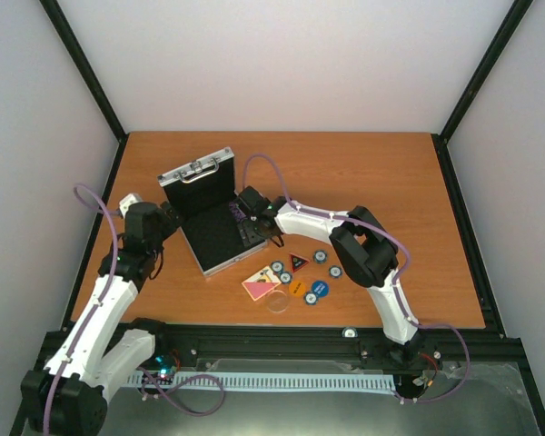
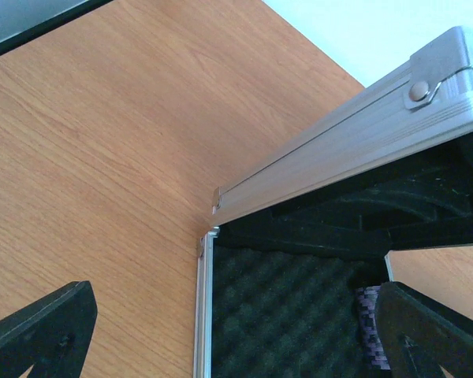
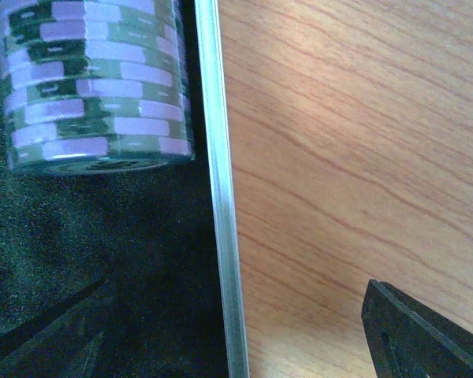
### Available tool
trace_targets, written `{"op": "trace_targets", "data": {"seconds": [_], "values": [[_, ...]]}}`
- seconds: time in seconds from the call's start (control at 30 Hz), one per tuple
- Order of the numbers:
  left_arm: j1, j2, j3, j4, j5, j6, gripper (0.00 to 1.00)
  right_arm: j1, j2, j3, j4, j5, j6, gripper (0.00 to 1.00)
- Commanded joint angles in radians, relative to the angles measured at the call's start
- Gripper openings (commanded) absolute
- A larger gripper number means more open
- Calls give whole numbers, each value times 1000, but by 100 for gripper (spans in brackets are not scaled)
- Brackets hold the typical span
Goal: Pack up texas hold em set
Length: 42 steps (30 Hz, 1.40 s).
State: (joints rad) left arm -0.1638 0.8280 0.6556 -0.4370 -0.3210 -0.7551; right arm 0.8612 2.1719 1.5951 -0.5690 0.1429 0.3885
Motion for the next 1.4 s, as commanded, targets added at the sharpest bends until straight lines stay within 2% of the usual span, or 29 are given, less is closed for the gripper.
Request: {"op": "trace_targets", "data": {"seconds": [0.0, 0.43, 0.7, 0.97, 1.37], "values": [[-2, -18, -8, -32, 7, 12, 100, -5, -20, 33, -11, 12, -9, 86], [-2, -30, -24, -35, 2, 11, 100, -5, -82, 38, 6, -5, -17, 86], [-2, -30, -20, -35, 2, 12, 100, -8, -171, -24, -10, 65, 6, 86], [-2, -40, -8, -40, 7, 18, 100, -71, -340, -195, -48, 128, 70, 85], [-2, -79, 22, -97, 28, 28, 100, -160, -554, -510, -188, 209, 190, 73]]}}
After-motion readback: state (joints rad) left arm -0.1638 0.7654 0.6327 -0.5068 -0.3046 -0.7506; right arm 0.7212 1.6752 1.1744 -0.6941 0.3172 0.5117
